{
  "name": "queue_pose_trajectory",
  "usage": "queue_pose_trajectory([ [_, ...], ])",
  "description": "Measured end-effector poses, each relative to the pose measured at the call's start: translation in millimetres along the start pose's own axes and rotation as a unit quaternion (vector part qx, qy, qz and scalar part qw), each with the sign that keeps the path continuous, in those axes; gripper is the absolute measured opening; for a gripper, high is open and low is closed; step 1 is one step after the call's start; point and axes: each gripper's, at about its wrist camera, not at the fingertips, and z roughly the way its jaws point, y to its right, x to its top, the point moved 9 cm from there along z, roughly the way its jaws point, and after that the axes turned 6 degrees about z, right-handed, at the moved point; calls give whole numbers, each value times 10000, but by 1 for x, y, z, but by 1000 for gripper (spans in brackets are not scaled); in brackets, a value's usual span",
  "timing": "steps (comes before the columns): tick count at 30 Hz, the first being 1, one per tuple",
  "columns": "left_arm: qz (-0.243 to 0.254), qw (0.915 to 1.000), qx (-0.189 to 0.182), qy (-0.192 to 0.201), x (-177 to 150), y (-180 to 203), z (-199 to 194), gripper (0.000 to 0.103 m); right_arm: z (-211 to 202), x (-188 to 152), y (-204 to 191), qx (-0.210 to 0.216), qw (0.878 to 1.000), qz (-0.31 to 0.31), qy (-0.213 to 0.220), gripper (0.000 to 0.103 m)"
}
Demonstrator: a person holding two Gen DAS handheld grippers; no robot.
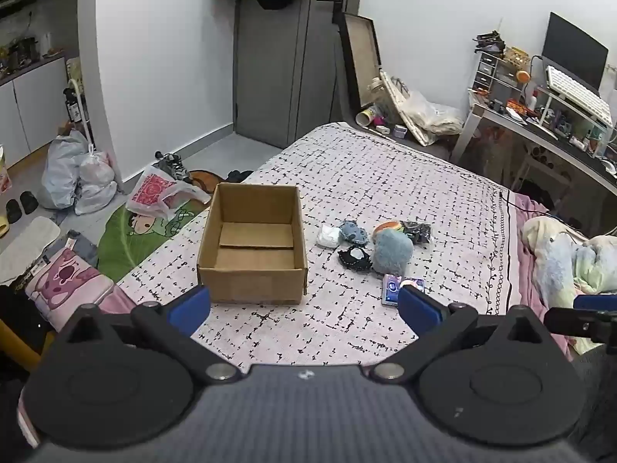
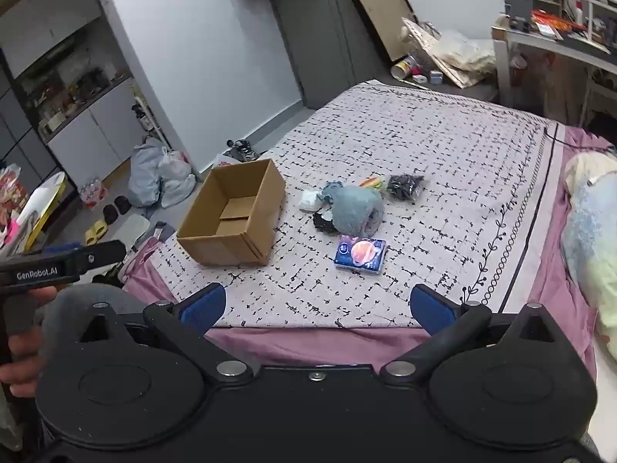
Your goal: Organize soft objects
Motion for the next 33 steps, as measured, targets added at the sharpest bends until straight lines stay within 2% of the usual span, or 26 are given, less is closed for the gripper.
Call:
queue_pose_trajectory([
  [2, 201, 9997, 112, 45, 0, 8, -1, 102, 2, 2, 5, -86, 10000, 17, 12, 103],
  [4, 162, 9997, 84, 170, 1, 2, -5, 102, 5, 5, 16, -161, 9998, 119, -1, 103],
  [8, 181, 9997, 43, 136, -3, 6, -4, 102, 6, -2, 11, -264, 9996, 7, 117, 103],
  [13, 229, 9997, -7, 98, -7, 9, 1, 102, 4, -4, 13, -84, 9998, 207, 8, 103],
  [33, 204, 9998, -33, 52, -15, 18, 3, 102, 2, -7, 15, 0, 9995, 306, 123, 103],
])
